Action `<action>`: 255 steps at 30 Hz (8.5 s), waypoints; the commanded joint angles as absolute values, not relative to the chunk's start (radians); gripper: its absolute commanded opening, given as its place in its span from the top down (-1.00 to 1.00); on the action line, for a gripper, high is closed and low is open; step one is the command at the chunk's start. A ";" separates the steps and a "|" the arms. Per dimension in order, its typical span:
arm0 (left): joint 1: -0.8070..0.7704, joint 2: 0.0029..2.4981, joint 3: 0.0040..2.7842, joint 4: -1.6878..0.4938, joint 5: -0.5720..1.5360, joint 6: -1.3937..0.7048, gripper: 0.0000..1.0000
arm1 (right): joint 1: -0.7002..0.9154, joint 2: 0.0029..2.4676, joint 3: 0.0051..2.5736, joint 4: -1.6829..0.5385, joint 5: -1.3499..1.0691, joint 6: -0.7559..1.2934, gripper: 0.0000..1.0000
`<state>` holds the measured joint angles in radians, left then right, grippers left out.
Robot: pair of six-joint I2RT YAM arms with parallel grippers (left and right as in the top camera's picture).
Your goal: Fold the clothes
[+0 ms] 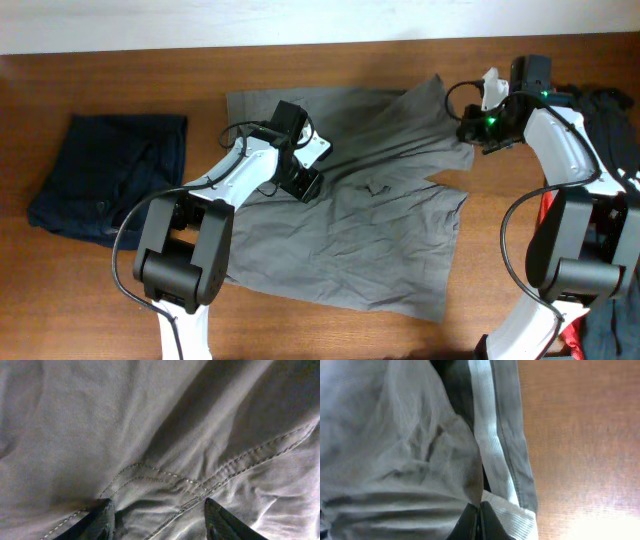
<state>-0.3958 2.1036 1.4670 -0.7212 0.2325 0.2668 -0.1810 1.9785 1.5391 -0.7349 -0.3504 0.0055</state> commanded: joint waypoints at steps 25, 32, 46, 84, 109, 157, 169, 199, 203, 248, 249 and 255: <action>-0.390 2.133 1.453 -0.729 0.212 0.275 -0.16 | -0.226 2.042 1.500 -0.864 -0.447 -0.049 0.11; -0.390 2.133 1.453 -0.730 0.212 0.275 -0.16 | -0.188 2.049 1.491 -0.833 -0.464 -0.056 0.57; -0.390 2.133 1.453 -0.724 0.213 0.275 -0.17 | -0.256 1.947 1.536 -0.879 -0.402 -0.075 0.33; -0.390 2.133 1.453 -0.757 0.212 0.275 -0.17 | -0.295 1.939 1.536 -1.016 -0.279 -0.072 0.92; -0.388 2.133 1.453 -0.765 0.208 0.275 -0.18 | -0.297 1.940 1.543 -0.814 -0.581 0.048 0.03; -0.313 2.096 1.932 -0.873 0.118 0.256 -0.18 | -0.323 2.109 1.544 -0.252 -0.852 0.266 0.63; -0.187 2.362 1.932 -0.711 0.409 0.256 0.20 | -0.052 2.048 1.544 -0.651 -0.311 0.296 0.63; -0.056 2.422 2.167 -0.751 0.498 0.199 0.47 | -0.061 2.129 1.584 -0.922 -0.190 0.046 0.53; -0.160 2.422 2.257 -0.816 0.584 0.310 0.38 | -0.057 2.102 1.633 -0.938 -0.278 0.031 0.53; -0.247 2.685 2.395 -0.991 0.007 0.207 0.96 | 0.001 2.074 1.558 -0.858 -0.225 0.183 0.68; -0.248 2.685 2.413 -1.000 0.007 0.207 0.96 | 0.002 2.057 1.573 -0.825 -0.276 0.176 0.69; -0.255 2.683 2.487 -0.999 0.084 0.207 0.91 | 0.022 2.072 1.594 -0.562 -0.387 0.294 0.75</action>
